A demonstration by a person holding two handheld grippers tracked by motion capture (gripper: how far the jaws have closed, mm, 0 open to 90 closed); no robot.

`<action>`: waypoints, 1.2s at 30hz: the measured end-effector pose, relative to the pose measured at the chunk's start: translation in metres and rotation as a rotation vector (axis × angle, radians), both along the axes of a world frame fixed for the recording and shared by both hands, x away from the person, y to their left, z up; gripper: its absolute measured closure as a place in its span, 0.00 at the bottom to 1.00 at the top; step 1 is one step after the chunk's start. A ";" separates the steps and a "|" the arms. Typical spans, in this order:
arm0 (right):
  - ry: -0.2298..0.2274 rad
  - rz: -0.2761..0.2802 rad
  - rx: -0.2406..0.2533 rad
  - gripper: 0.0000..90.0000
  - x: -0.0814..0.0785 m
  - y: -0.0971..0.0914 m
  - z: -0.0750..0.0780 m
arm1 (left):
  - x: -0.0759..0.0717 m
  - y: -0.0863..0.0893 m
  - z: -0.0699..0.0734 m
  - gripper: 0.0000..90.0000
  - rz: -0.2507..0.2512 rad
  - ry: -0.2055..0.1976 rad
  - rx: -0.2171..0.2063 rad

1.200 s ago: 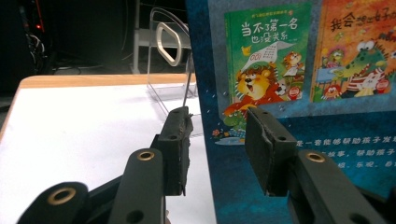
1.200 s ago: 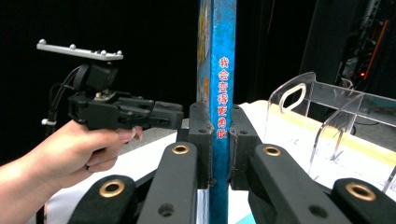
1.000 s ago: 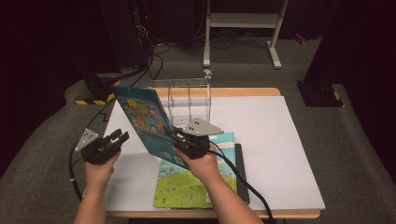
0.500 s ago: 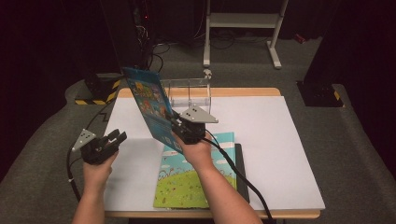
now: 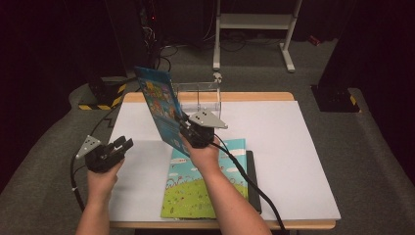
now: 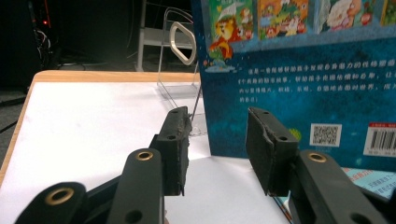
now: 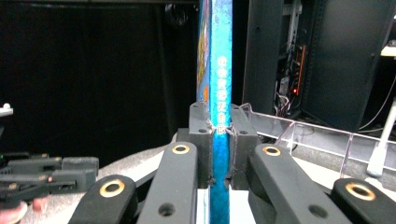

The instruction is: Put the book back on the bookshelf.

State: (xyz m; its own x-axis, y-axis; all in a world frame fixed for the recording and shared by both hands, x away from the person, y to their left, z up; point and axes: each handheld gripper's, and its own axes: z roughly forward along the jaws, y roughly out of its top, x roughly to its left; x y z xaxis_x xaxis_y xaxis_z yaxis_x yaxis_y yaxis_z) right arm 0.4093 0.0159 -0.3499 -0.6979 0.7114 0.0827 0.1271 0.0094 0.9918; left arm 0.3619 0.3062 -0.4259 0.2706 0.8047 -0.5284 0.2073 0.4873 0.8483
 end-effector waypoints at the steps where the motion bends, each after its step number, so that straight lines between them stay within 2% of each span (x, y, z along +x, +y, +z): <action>1: 0.004 0.000 0.014 0.92 0.001 0.000 0.000 | 0.000 0.000 0.000 0.66 -0.002 0.000 0.005; 5: -0.012 -0.005 0.010 0.92 0.003 0.003 -0.001 | 0.000 0.000 0.000 0.66 -0.004 0.003 0.007; 11: -0.001 -0.002 -0.006 0.92 0.002 0.005 -0.007 | 0.000 0.000 -0.001 0.66 -0.009 0.005 0.012; 16: 0.010 0.008 -0.023 0.91 -0.004 0.001 -0.008 | -0.002 -0.005 0.002 0.65 -0.022 -0.003 -0.006; 18: 0.008 0.014 -0.026 0.91 -0.006 0.001 -0.009 | -0.003 -0.007 0.004 0.64 -0.029 -0.005 0.007; 19: 0.006 0.021 -0.030 0.90 -0.011 0.001 -0.010 | -0.005 -0.010 0.008 0.63 -0.046 -0.013 0.020; 26: 0.037 0.020 -0.021 0.88 -0.030 0.004 -0.015 | -0.014 -0.023 0.021 0.58 -0.093 -0.046 0.003; 27: 0.054 0.023 -0.011 0.88 -0.035 0.003 -0.017 | -0.017 -0.028 0.025 0.56 -0.116 -0.058 0.011; 31: 0.046 0.023 -0.024 0.87 -0.042 0.003 -0.021 | -0.023 -0.040 0.032 0.51 -0.155 -0.078 -0.006; 32: 0.051 0.023 -0.016 0.86 -0.045 0.003 -0.023 | -0.024 -0.042 0.033 0.50 -0.165 -0.084 0.007; 33: 0.052 0.027 -0.014 0.86 -0.047 0.003 -0.024 | -0.026 -0.045 0.035 0.49 -0.167 -0.094 -0.001; 34: 0.051 0.035 -0.013 0.85 -0.050 0.003 -0.026 | -0.029 -0.048 0.038 0.48 -0.188 -0.101 0.022; 36: 0.055 0.037 -0.011 0.85 -0.052 0.003 -0.027 | -0.031 -0.050 0.040 0.44 -0.199 -0.109 0.018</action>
State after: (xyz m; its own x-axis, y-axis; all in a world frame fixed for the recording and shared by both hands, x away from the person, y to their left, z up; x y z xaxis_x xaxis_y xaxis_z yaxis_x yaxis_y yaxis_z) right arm 0.3572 0.0186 -0.3771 -0.7185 0.6861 0.1138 0.1805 0.0259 0.9832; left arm 0.3310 0.2559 -0.3862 0.4802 0.7384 -0.4735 0.2043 0.4308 0.8790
